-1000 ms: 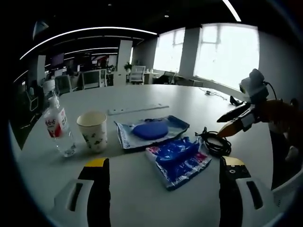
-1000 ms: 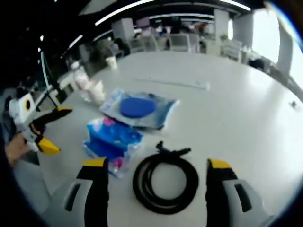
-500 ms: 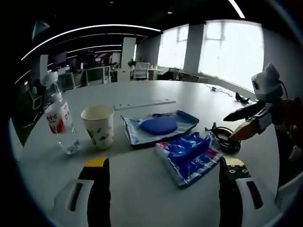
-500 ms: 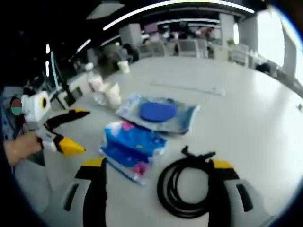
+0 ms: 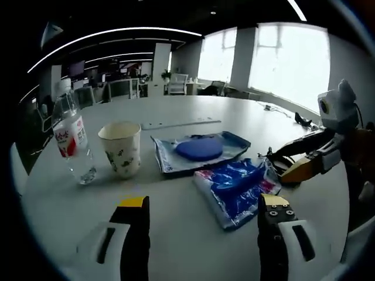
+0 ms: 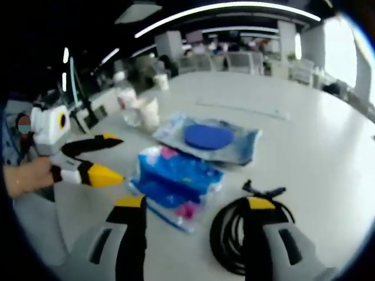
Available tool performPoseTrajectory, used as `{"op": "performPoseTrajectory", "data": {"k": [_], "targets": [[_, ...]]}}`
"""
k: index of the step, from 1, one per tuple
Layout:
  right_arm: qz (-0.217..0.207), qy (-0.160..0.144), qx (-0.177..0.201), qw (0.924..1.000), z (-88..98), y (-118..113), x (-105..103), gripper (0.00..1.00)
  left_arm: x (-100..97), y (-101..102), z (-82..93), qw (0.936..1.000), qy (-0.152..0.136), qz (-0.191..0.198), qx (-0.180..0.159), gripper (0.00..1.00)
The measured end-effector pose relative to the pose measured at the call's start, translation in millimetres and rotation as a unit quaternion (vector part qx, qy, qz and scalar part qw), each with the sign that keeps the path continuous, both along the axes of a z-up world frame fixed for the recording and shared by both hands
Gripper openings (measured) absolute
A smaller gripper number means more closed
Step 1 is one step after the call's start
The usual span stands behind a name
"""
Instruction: Arrange the tabletop items into an orderly group along one side of the table until the central work area is clear of visible clutter.
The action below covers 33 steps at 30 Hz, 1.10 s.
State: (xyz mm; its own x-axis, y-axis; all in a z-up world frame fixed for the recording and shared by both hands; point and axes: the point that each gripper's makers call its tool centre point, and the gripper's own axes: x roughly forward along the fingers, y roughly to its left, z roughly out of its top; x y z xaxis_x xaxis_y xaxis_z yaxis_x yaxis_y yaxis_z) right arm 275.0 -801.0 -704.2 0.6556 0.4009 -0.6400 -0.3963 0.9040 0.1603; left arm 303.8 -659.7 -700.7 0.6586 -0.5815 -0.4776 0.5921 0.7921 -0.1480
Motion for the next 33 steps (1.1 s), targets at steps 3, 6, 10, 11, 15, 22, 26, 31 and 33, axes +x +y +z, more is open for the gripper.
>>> {"op": "performPoseTrajectory", "data": {"k": [3, 6, 10, 11, 15, 22, 26, 31, 33], "targets": [[-0.006, 0.0, -0.004, 1.0, -4.0, 1, 1, 0.49, -1.8, -3, -3.3, 1.0, 0.006, 0.0, -0.008, 0.61], [-0.013, -0.002, -0.007, 0.9999, -5.4, 3, 2, 0.42, -3.6, -5, -5.5, 0.9999, 0.006, -0.002, -0.008, 0.55], [-0.035, 0.002, -0.009, 0.9994, -10.2, 0, 5, 0.31, -6.2, -9, -9.9, 0.9998, 0.018, 0.0, -0.014, 0.44], [-0.038, 0.005, -0.011, 0.9992, -11.6, -1, 5, 0.3, -7.1, -10, -11.4, 0.9997, 0.021, -0.001, -0.015, 0.4], [-0.063, 0.01, -0.012, 0.9979, -14.1, -5, 4, 0.18, -10.6, -12, -16.5, 0.9991, 0.038, 0.002, -0.02, 0.28], [-0.094, 0.017, 0.004, 0.9954, -15.2, -8, 6, 0.09, -15.5, -12, -25.2, 0.9972, 0.069, 0.009, -0.03, 0.12], [-0.097, 0.027, 0.009, 0.9949, -17.8, -6, 4, 0.06, -16.6, -13, -26.2, 0.9966, 0.074, 0.009, -0.034, 0.07], [-0.105, 0.03, 0.017, 0.9938, -19.2, -4, 4, 0.04, -16.4, -13, -26.7, 0.9954, 0.084, 0.016, -0.042, 0.04], [-0.105, 0.031, 0.018, 0.9939, -19.1, -4, 4, 0.03, -16.3, -13, -26.7, 0.9953, 0.085, 0.016, -0.043, 0.03]]}}
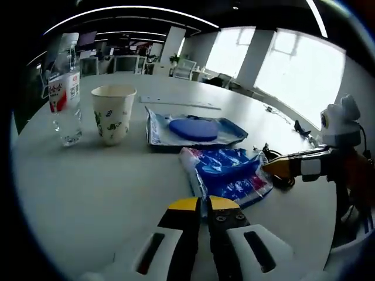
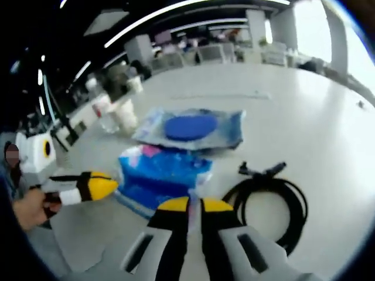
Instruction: Arrange the tabletop items into an orderly group along one side of the table until the central work area is clear of visible clutter.
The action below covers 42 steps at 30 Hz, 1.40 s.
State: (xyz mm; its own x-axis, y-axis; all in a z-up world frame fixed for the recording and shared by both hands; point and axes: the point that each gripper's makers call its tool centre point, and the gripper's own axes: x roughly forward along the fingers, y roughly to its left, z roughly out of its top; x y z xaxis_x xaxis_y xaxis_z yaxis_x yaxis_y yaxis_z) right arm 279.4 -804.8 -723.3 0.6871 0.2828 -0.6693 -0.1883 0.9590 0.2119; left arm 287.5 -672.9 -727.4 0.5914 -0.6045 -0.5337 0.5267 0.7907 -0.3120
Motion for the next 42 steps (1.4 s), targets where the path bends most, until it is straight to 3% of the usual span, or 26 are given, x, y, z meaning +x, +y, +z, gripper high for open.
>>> {"op": "performPoseTrajectory", "data": {"k": [21, 31, 42], "targets": [[0.001, 0.016, 0.037, 0.9992, 4.0, 7, -6, 0.0, -3.8, 4, 7.8, 1.0, 0.006, 0.002, -0.006, 0.01], [0.006, 0.015, 0.046, 0.9988, 15.3, 6, -8, 0.0, -6.2, 3, 18.8, 0.9999, 0.003, 0.001, -0.017, 0.01], [0.017, 0.016, 0.047, 0.9986, 32.5, -2, -10, 0.0, -11.1, -3, 28.8, 0.9989, 0.024, 0.002, -0.041, 0.01]]}}
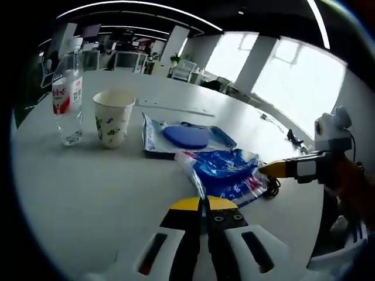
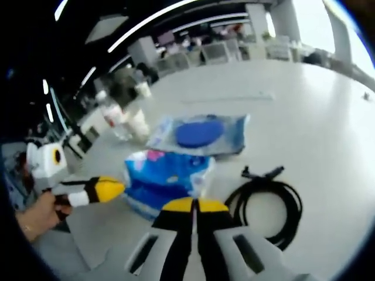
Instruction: Arrange the tabletop items into an orderly group along one side of the table until the central work area is clear of visible clutter.
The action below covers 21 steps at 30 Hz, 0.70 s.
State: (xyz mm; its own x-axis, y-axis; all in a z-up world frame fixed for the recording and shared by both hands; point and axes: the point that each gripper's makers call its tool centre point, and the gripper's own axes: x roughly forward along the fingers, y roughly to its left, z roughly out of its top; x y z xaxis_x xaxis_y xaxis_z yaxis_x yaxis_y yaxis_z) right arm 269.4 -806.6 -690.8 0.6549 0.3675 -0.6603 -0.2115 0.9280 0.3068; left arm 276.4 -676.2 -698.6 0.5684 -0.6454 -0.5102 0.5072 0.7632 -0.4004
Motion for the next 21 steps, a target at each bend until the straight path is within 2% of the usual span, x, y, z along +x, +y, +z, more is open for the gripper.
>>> {"op": "performPoseTrajectory", "data": {"k": [9, 21], "targets": [[-0.002, -0.004, 0.001, 1.0, 14.8, -11, 1, 0.0, 1.2, -14, 15.1, 0.9997, -0.002, -0.007, -0.022, 0.01], [-0.001, -0.008, -0.009, 0.9999, 25.6, -30, 5, 0.0, 4.3, -33, 22.9, 0.9992, -0.001, -0.017, -0.037, 0.01]]}}
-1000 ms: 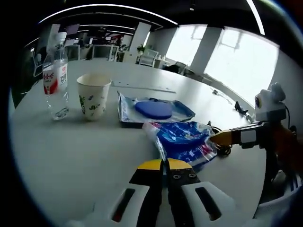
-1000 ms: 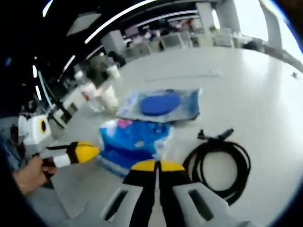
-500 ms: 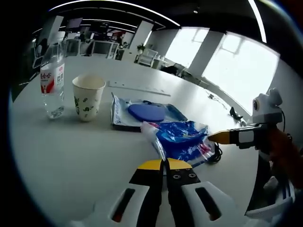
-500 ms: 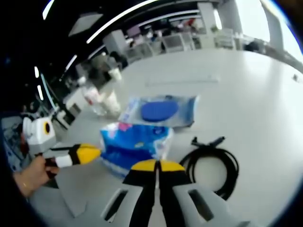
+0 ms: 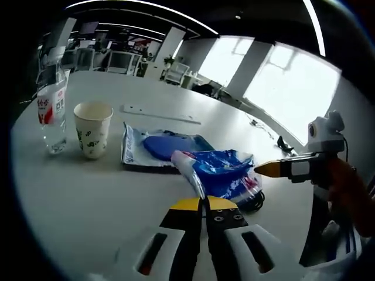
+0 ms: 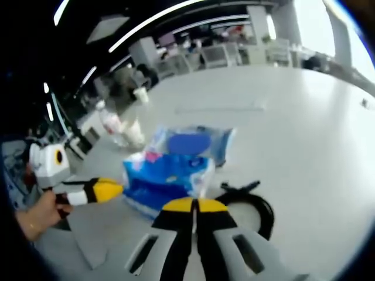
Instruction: Arrange the tabletop items into an orderly group along one side of the table until the central work area is clear of visible clutter.
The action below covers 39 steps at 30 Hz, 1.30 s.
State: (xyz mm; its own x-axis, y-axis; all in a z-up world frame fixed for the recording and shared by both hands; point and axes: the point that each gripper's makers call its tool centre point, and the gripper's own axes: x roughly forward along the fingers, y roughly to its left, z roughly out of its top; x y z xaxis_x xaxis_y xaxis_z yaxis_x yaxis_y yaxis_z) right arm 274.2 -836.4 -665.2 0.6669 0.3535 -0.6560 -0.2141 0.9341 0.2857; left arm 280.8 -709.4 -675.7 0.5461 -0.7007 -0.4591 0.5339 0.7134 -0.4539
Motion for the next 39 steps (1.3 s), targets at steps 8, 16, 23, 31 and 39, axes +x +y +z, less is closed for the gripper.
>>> {"op": "performPoseTrajectory", "data": {"k": [8, 16, 23, 31, 39], "targets": [[-0.018, -0.007, -0.005, 0.9998, 7.8, -19, 8, 0.0, 8.4, -19, 7.6, 0.9999, -0.006, -0.006, -0.01, 0.01], [-0.028, -0.015, -0.009, 0.9994, 12.4, -38, 16, 0.0, 14.4, -38, 9.6, 0.9998, -0.007, -0.015, -0.014, 0.01], [-0.033, -0.015, -0.019, 0.9992, 11.0, -52, 24, 0.0, 18.9, -52, 8.4, 0.9995, -0.003, -0.027, -0.019, 0.01], [-0.039, -0.021, -0.028, 0.9986, 14.6, -66, 34, 0.0, 25.9, -67, 7.2, 0.9992, 0.003, -0.026, -0.032, 0.01], [-0.044, -0.027, -0.036, 0.998, 15.9, -83, 41, 0.0, 33.4, -82, 9.8, 0.9989, 0.001, -0.017, -0.044, 0.01]]}}
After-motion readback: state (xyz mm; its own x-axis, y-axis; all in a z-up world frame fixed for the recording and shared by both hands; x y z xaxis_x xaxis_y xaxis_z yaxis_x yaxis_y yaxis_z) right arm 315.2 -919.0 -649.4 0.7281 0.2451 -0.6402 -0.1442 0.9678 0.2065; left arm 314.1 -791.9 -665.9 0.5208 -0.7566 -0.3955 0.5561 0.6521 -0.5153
